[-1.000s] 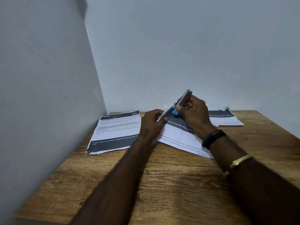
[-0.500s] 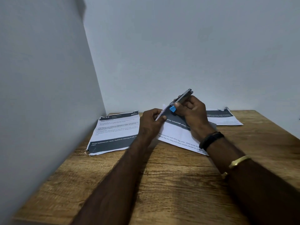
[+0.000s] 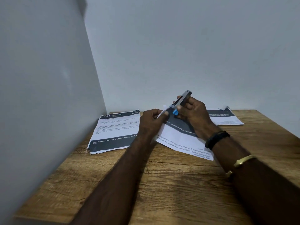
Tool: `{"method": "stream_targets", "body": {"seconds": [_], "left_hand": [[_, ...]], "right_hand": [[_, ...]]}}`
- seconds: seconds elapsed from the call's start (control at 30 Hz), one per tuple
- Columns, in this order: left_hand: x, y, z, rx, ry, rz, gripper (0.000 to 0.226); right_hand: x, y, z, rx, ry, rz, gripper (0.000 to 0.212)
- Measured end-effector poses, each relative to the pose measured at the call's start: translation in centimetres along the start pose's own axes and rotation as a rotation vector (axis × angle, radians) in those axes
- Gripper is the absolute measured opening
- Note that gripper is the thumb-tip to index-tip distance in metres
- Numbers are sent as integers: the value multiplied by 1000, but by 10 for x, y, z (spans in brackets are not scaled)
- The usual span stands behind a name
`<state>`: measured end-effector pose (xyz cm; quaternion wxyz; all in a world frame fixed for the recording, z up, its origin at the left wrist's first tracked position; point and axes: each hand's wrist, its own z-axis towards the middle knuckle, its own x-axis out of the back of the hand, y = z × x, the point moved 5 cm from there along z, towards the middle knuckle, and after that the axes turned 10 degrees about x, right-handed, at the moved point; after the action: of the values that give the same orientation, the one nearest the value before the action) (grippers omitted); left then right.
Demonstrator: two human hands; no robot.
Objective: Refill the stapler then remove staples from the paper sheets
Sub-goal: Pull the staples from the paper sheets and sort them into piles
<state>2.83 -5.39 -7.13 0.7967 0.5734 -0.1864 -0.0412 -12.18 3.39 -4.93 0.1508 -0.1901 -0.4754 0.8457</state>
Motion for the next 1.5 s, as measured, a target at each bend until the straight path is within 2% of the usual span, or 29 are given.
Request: {"method": "stream_targets", "body": {"seconds": [0.1,0.27,0.43,0.57,0.67,0.77,0.87,0.97,1.1,1.23,1.33,1.4,1.5], "left_hand": [[0,-2,0,5,28,-19,38],[5,-7,3,43,95,5,38],[12,-7,6,43,177,117,49],[22,-12,9,99,268,131,51],[34,-15,10,146,380,135,47],[49,-17,13,166,504,104,42],[60,-21,13,190,627,43,41],[69,-22,11,200,743,-54,38],[77,-22,8,187,866,-159,37],[77,-22,9,189,848,-230,39],[70,-23,13,223,781,-292,35],[64,-24,13,242,737,-325,36],[57,-25,15,252,676,-349,40]], "right_hand": [[-2,-3,-3,21,-51,-80,40],[-8,-4,-4,85,-116,-146,29],[-9,-2,-3,75,-78,-118,36],[-4,-3,-1,89,-41,-158,26],[-2,-2,-1,76,-82,-359,24],[-5,-1,-2,69,-183,-725,16],[-11,2,-6,0,-282,-1077,24],[-12,11,-12,-142,-352,-1191,27],[-11,16,-15,-190,-392,-1293,41],[-6,18,-12,-218,-338,-1237,41],[7,7,-5,-109,-59,-1106,20],[17,3,-3,-107,127,-760,16],[21,1,-2,-186,262,-187,22]]}}
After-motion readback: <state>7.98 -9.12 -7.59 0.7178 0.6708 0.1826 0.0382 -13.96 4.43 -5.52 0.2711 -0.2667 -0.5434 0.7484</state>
